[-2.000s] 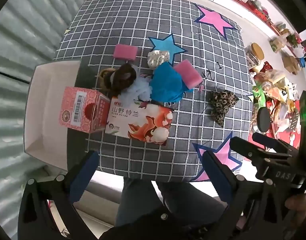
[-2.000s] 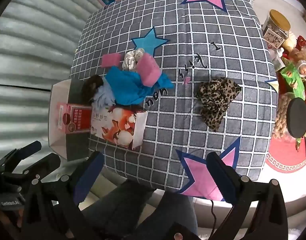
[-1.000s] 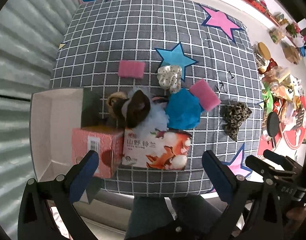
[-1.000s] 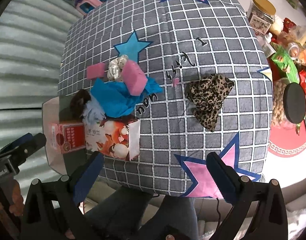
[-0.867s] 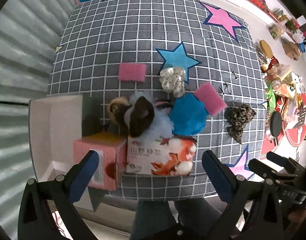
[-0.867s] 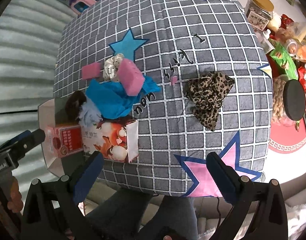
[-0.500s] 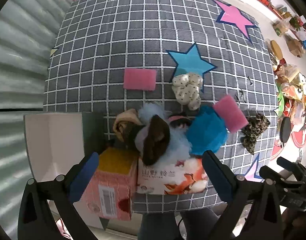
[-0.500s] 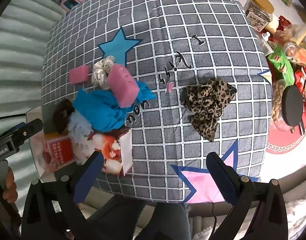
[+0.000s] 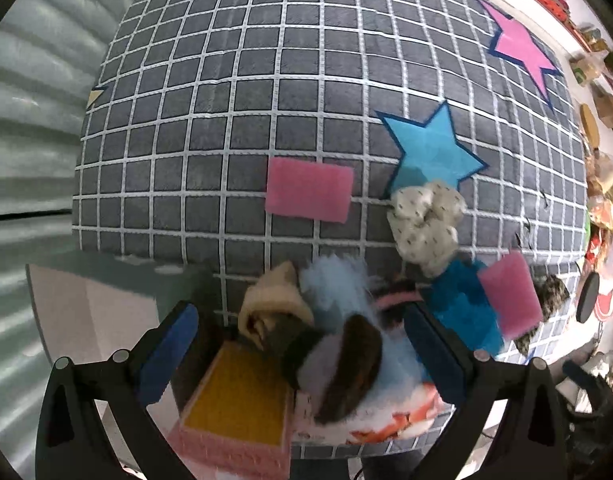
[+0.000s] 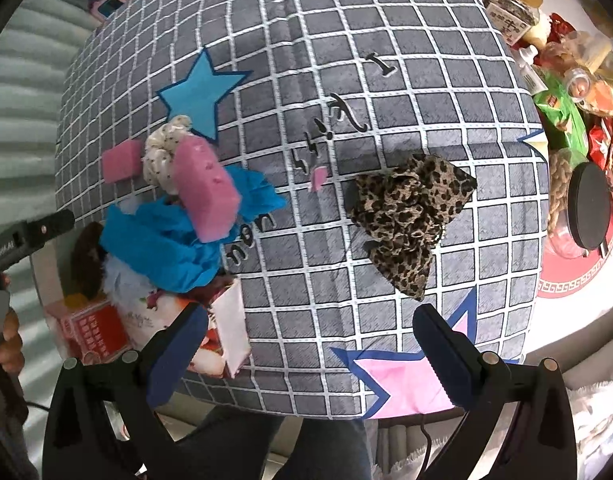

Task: Organize soft objects
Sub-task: 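Grasp the pink foam sponge with the left tool while the right tool grasps the leopard scrunchie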

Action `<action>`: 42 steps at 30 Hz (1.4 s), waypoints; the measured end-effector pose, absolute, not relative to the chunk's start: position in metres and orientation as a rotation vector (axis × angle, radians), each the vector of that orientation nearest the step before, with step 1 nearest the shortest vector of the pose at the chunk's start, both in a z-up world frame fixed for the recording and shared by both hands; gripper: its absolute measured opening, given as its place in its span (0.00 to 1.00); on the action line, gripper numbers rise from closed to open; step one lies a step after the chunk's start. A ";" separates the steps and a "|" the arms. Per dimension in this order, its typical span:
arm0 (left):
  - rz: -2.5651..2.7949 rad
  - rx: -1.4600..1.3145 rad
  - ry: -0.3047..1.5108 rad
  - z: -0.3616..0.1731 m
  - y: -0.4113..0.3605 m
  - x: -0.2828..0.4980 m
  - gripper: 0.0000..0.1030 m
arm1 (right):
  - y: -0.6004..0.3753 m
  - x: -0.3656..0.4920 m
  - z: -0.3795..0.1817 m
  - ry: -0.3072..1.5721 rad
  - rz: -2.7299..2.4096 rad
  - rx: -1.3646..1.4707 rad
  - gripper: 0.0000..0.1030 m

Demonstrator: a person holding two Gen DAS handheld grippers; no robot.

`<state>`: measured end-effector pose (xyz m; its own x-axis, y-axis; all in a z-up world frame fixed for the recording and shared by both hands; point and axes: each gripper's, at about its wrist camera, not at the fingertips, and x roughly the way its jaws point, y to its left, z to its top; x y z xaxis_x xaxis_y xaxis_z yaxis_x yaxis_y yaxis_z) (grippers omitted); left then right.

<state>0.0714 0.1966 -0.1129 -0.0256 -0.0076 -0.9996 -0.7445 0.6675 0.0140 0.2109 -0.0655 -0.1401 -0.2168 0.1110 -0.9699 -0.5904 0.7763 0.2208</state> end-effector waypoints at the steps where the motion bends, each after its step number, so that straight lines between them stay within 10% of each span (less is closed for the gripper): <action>1: 0.664 -0.659 1.498 -0.117 0.200 0.074 1.00 | -0.067 0.212 -0.142 1.677 0.667 -0.381 1.00; 42: 0.599 -0.629 1.667 -0.259 0.262 0.164 0.95 | -0.057 0.279 -0.276 1.633 0.521 -0.459 0.99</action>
<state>0.1640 0.2624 -0.2588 -0.1586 -0.0831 -0.9838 -0.6905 0.7216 0.0503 0.2789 -0.0573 -0.2757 -0.1214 0.0013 -0.9926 -0.5734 0.8162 0.0712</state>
